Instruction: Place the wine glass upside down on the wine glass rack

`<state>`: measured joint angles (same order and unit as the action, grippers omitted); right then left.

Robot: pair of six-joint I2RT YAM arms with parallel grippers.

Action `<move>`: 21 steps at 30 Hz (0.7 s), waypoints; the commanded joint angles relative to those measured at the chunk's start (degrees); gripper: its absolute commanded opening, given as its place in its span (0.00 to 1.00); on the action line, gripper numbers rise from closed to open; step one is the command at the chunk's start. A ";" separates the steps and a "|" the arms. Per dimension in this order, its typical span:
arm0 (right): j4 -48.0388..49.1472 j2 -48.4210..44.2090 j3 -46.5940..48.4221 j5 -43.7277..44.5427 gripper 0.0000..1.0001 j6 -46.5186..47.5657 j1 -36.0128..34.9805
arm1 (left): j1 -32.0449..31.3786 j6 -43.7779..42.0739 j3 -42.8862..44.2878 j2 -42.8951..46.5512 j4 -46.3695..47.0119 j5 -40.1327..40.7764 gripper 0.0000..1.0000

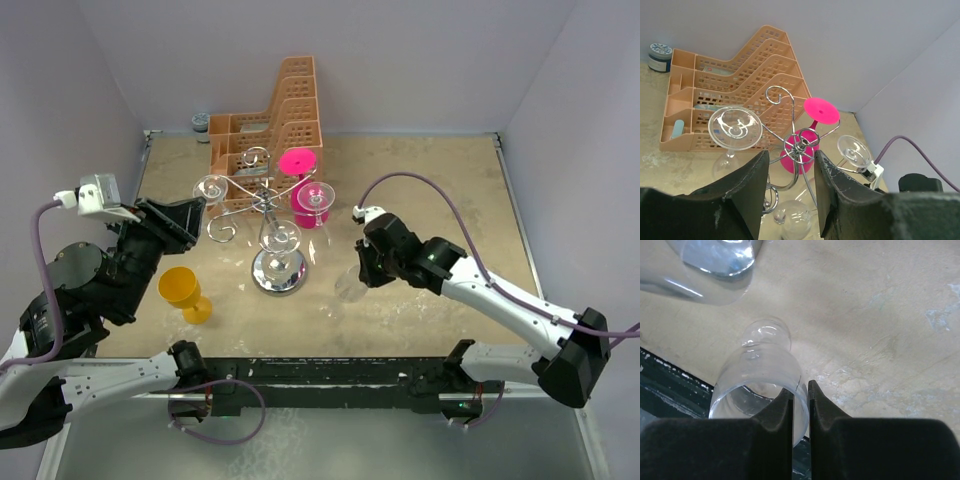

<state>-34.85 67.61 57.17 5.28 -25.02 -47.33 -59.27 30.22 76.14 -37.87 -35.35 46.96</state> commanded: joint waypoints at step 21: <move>0.38 -2.63 17.98 39.60 0.00 -11.41 -0.44 | 0.03 1.37 3.89 -6.42 9.73 -11.40 0.52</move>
<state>-40.82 68.60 71.05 32.97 -31.35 -47.62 -59.27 30.63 78.37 -40.60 -31.48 41.30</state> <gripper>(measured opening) 0.129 0.507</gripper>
